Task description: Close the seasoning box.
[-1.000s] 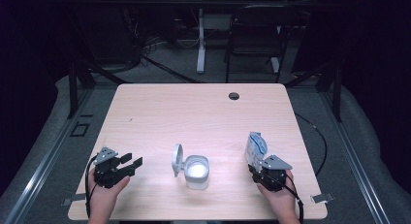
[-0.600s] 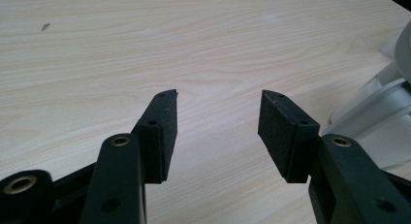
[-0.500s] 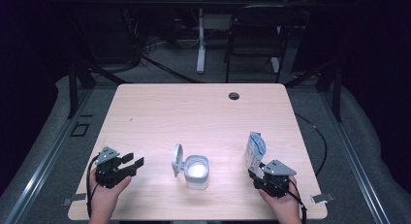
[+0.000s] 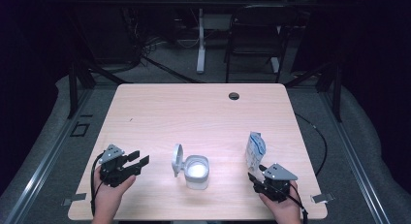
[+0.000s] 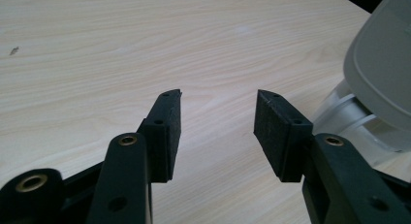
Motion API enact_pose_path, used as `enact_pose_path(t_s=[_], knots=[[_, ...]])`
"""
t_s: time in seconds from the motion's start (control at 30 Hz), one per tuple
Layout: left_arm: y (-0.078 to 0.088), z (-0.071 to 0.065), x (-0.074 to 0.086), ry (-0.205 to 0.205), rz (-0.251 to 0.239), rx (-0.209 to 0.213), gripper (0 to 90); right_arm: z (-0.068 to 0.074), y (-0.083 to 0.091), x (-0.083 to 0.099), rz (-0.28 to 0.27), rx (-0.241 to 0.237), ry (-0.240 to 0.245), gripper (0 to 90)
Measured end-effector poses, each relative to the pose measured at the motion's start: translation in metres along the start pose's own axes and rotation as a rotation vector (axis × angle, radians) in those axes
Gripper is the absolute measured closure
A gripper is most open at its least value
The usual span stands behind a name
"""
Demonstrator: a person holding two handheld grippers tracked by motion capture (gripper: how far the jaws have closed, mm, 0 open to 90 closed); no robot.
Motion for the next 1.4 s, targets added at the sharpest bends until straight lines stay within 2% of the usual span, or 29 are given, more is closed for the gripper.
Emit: enact_pose_path(t_s=[0.17,0.3,0.6,0.67,0.9,1.4], knots=[[-0.003,-0.013,-0.007,-0.034,-0.011,0.028,58.6,0.001,0.003,0.000,0.002,0.006,0.017,48.6],[-0.004,-0.021,-0.010,-0.067,-0.007,0.040,61.7,-0.002,0.005,0.002,-0.002,0.009,-0.001,48.3],[-0.007,-0.031,-0.013,-0.067,-0.002,0.071,69.7,-0.006,0.009,0.005,-0.012,0.010,-0.034,46.3],[-0.008,-0.033,-0.014,-0.072,0.000,0.076,74.0,-0.006,0.010,0.005,-0.015,0.009,-0.048,46.1],[-0.010,-0.042,-0.016,-0.087,0.020,0.110,89.3,-0.008,0.012,0.007,-0.010,0.011,-0.050,46.1],[-0.011,-0.047,-0.015,-0.095,0.026,0.129,90.0,-0.008,0.012,0.007,-0.005,0.010,-0.051,46.1]])
Point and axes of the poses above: each handheld gripper's, and its own axes: y roughly backward along the jaws, x roughly out of its underside, z roughly to its left, the point moved 4 cm from there along -y, roughly forward along the jaws, and after that the axes turned 5 degrees about -z, right-handed, at the moved point
